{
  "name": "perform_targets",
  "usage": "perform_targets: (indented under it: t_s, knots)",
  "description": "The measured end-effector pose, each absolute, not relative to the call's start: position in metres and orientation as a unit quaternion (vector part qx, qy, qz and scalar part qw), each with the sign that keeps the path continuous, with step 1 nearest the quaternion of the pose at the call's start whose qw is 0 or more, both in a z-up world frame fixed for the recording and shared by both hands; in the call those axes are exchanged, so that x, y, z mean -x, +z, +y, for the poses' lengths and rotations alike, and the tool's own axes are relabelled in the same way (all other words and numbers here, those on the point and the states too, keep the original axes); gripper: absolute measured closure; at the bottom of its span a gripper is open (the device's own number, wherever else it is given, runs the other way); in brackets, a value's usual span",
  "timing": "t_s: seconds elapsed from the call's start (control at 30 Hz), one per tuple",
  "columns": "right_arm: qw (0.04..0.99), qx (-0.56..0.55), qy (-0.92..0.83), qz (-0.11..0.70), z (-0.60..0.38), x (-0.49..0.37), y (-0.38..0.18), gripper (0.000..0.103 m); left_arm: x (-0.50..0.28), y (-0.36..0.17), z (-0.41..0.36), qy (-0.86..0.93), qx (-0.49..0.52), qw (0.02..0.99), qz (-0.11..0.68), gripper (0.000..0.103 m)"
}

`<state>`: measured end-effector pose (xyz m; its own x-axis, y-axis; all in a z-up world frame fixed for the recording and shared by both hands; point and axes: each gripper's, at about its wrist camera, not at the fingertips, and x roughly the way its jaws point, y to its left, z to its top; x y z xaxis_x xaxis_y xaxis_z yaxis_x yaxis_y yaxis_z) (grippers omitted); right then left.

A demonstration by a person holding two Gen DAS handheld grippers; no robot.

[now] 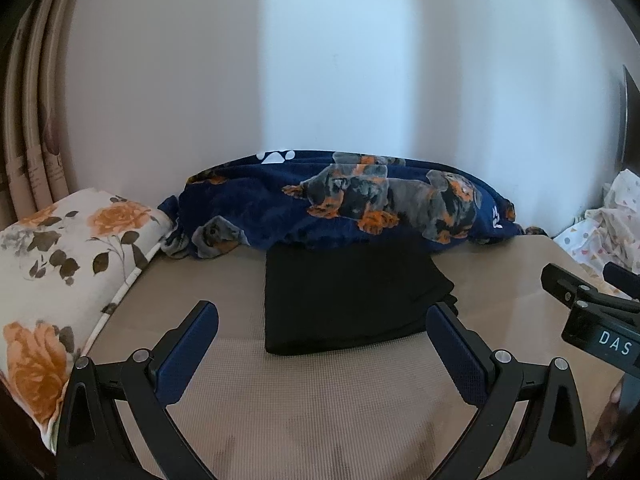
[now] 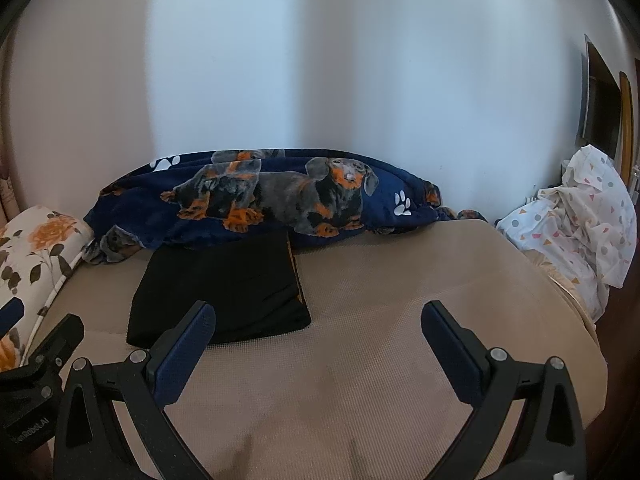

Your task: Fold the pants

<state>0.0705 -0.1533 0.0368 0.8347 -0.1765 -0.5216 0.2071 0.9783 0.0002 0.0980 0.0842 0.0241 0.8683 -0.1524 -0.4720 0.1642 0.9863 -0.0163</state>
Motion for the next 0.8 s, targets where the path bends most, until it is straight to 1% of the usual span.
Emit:
perform_targets:
  t_s: [0.8]
  knots:
    - [0.95,-0.019,-0.097,0.295,-0.161,-0.13,0.017,0.001,-0.144,0.003,0.077,-0.086,-0.019,0.961,0.261,0.0]
